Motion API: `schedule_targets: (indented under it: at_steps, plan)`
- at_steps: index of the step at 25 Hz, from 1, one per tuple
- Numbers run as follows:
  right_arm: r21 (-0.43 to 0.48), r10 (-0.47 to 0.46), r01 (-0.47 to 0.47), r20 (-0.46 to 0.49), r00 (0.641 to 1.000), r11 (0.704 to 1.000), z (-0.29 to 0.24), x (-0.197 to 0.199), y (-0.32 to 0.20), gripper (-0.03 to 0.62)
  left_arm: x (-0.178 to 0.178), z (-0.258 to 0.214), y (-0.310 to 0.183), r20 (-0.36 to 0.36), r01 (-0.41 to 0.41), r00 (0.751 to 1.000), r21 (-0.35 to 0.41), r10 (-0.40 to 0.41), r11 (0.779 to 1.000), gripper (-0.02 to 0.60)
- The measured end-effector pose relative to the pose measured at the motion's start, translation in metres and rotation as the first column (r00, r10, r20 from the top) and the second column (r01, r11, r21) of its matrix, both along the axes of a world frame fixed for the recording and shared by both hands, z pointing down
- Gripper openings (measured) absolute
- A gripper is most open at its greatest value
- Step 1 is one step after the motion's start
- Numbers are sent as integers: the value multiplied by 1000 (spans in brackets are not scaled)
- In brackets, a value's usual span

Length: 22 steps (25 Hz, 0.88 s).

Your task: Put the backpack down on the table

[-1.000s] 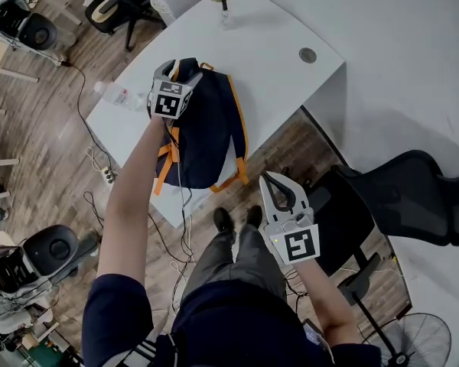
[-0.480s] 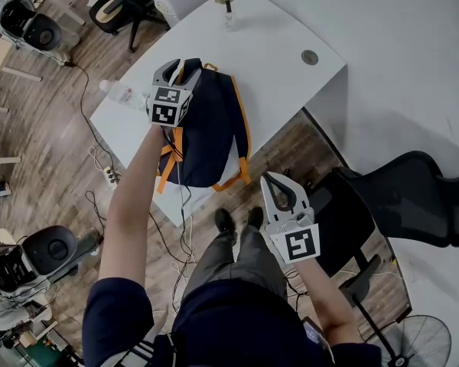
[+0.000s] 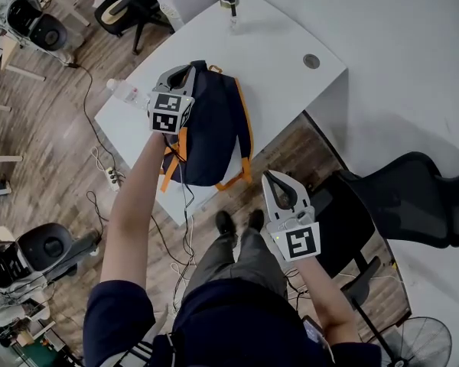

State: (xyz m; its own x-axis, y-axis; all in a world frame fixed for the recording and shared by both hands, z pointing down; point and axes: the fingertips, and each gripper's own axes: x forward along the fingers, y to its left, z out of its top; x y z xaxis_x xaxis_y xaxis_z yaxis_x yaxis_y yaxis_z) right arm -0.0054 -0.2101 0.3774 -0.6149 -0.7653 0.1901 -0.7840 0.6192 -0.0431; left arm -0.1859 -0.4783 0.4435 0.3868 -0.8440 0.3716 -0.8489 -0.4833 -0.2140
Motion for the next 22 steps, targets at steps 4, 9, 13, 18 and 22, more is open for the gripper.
schedule_targets:
  at_steps: [4,9,13,18,22]
  plan:
    - [11,9,-9,11,1000,1000,-8,0,-2,0,0,-15,9,-17,2,1000,37,-1,999,3]
    - [38,11,-12,25,1000,999,-20,-3,-1,0,1,-53,30,-51,18,999,118,-12,993,3]
    - [58,12,-14,30,999,998,-28,-4,3,0,3,-89,54,-73,31,997,190,-18,981,3]
    - [86,16,-19,39,999,996,-43,-5,10,0,-1,-133,87,-79,60,996,271,-40,961,2]
    - [113,12,-16,28,1000,993,-55,-4,18,0,-2,-167,120,-84,78,995,333,-53,940,2]
